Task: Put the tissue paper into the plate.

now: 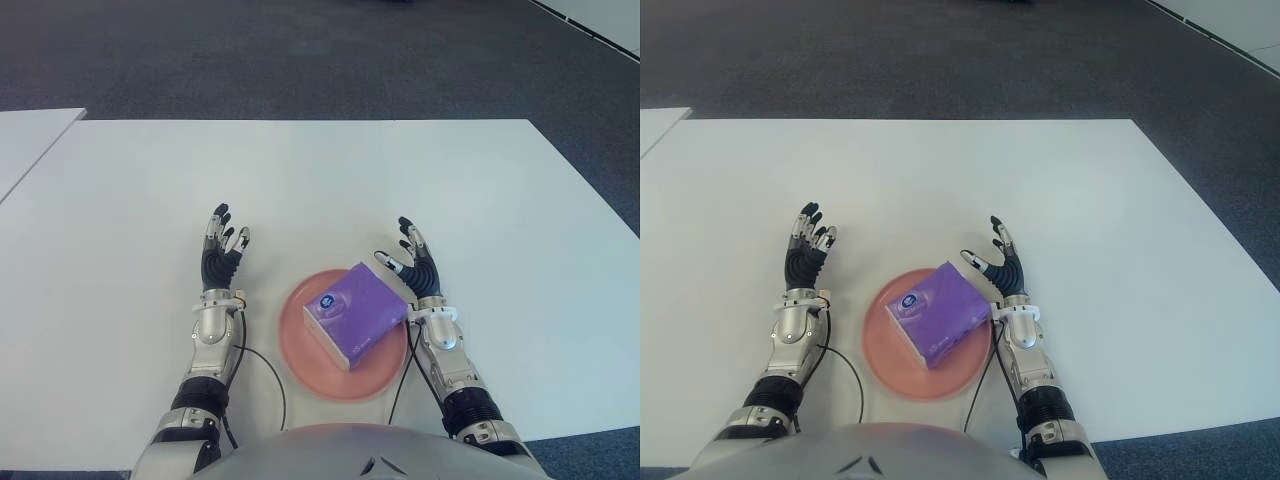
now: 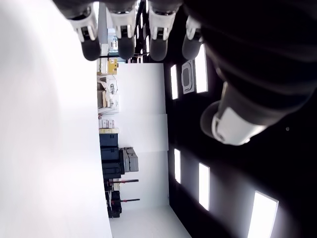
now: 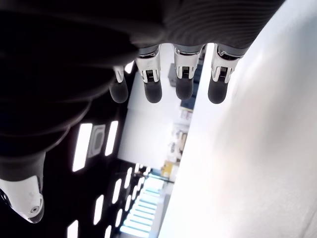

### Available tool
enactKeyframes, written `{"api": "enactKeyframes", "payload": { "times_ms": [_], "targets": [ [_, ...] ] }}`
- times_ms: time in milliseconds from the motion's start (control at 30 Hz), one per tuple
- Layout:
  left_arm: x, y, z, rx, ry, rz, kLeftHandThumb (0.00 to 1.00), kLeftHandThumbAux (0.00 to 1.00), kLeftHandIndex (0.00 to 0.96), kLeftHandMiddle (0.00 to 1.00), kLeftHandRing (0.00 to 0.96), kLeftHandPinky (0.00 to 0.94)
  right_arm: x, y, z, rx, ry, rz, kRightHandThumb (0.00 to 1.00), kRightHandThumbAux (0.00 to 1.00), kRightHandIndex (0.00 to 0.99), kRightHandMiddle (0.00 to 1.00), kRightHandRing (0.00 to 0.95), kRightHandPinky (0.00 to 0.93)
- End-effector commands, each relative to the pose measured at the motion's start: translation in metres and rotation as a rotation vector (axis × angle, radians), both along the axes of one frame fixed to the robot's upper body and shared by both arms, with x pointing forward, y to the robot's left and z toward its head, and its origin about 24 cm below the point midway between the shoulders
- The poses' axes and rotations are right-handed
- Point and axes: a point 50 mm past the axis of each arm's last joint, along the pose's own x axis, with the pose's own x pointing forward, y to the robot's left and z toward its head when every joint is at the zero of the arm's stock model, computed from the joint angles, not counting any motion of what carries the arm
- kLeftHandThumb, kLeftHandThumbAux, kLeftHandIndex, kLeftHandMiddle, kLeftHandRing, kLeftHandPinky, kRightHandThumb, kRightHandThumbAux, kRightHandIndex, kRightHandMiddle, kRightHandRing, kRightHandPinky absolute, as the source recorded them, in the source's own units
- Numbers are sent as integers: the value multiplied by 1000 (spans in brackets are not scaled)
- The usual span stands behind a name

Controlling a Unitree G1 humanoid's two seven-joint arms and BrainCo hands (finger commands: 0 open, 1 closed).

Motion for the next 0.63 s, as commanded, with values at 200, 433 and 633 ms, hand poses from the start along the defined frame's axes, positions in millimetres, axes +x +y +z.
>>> {"api": "enactKeyframes", "payload": {
  "times_ms": [200, 433, 633],
  "targets": [
    [-18, 2, -20, 30, 108, -20, 194, 642, 52, 44, 13, 10, -21, 2, -27, 53, 134, -69, 16, 646, 0, 0, 0, 0],
    [-17, 2, -19, 24, 110, -18, 196, 632, 57, 43, 12, 8, -22, 2, -23, 96, 103, -136, 21, 666, 0, 0, 0, 0],
    [-18, 2, -18, 39, 112, -27, 184, 641, 56, 44, 14, 10, -26, 2, -19, 158, 108, -241, 40, 691, 0, 0, 0, 10]
  ]
}}
